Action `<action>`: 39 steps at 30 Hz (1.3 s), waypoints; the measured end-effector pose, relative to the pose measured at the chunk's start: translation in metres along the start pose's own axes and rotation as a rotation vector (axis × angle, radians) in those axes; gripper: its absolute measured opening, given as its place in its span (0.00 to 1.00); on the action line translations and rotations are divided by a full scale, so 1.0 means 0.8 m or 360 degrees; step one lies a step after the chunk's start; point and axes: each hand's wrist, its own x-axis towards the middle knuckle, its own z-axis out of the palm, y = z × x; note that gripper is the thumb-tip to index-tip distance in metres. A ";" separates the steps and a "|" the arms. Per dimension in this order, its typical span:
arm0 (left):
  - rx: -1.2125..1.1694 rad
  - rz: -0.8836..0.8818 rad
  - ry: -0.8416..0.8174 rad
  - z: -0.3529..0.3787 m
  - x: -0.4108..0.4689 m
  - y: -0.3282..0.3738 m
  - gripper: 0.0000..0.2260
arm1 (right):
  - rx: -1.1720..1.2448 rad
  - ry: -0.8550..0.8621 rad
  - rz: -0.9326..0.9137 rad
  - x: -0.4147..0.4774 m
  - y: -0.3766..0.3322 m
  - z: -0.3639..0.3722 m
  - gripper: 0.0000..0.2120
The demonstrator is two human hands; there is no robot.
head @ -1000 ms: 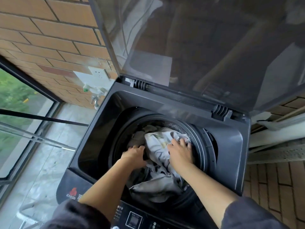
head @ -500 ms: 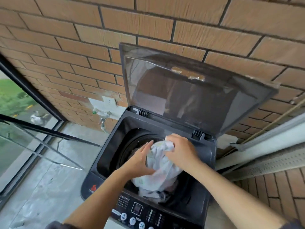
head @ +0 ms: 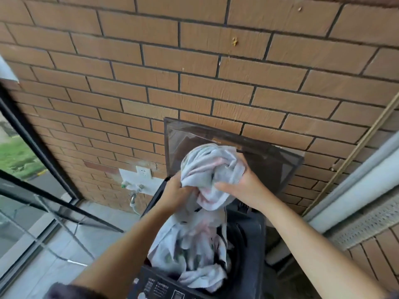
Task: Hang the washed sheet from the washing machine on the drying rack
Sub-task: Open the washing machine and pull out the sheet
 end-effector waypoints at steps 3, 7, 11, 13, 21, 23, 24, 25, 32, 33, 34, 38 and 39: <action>0.0080 0.0158 0.0011 -0.026 0.018 0.057 0.16 | 0.0059 -0.0031 0.0249 -0.022 0.019 0.004 0.42; 0.0119 0.0359 -0.0024 -0.042 0.033 0.123 0.16 | 0.0185 -0.0075 0.0415 -0.031 0.038 0.029 0.42; 0.0029 0.0514 -0.0023 -0.043 0.038 0.179 0.11 | 0.0332 -0.0165 0.0454 -0.025 0.054 0.058 0.30; -0.0020 0.0598 -0.0012 -0.043 0.041 0.208 0.10 | 0.0290 -0.0109 0.0519 -0.021 0.070 0.071 0.35; 0.0032 0.0556 0.0206 -0.077 0.051 0.229 0.11 | 0.0200 0.0383 0.0783 -0.007 0.078 0.090 0.03; 0.0130 0.0463 0.0329 -0.094 0.053 0.205 0.16 | 0.0332 0.0561 0.0749 -0.012 0.070 0.083 0.10; 0.0185 0.0421 0.0358 -0.101 0.052 0.193 0.18 | 0.0365 0.0663 0.0707 -0.013 0.065 0.077 0.12; 0.0263 0.0364 0.0364 -0.106 0.050 0.182 0.20 | 0.0375 0.0751 0.0670 -0.014 0.062 0.071 0.13; 0.0570 -0.0369 0.0277 -0.116 0.033 0.076 0.26 | 0.0450 0.0908 0.0453 0.005 0.014 0.032 0.11; 0.0538 -0.0412 0.0240 -0.115 0.028 0.067 0.27 | 0.0450 0.0920 0.0411 0.008 0.006 0.029 0.11; 0.0502 -0.0407 0.0208 -0.118 0.028 0.057 0.29 | 0.0434 0.0934 0.0370 0.011 0.000 0.025 0.12; 0.0501 -0.0312 0.0211 -0.153 0.082 -0.020 0.38 | 0.0323 0.0964 0.0198 0.028 -0.033 0.012 0.13; 0.0444 -0.0244 0.0240 -0.161 0.079 -0.014 0.36 | 0.0332 0.0967 0.0157 0.033 -0.045 0.009 0.13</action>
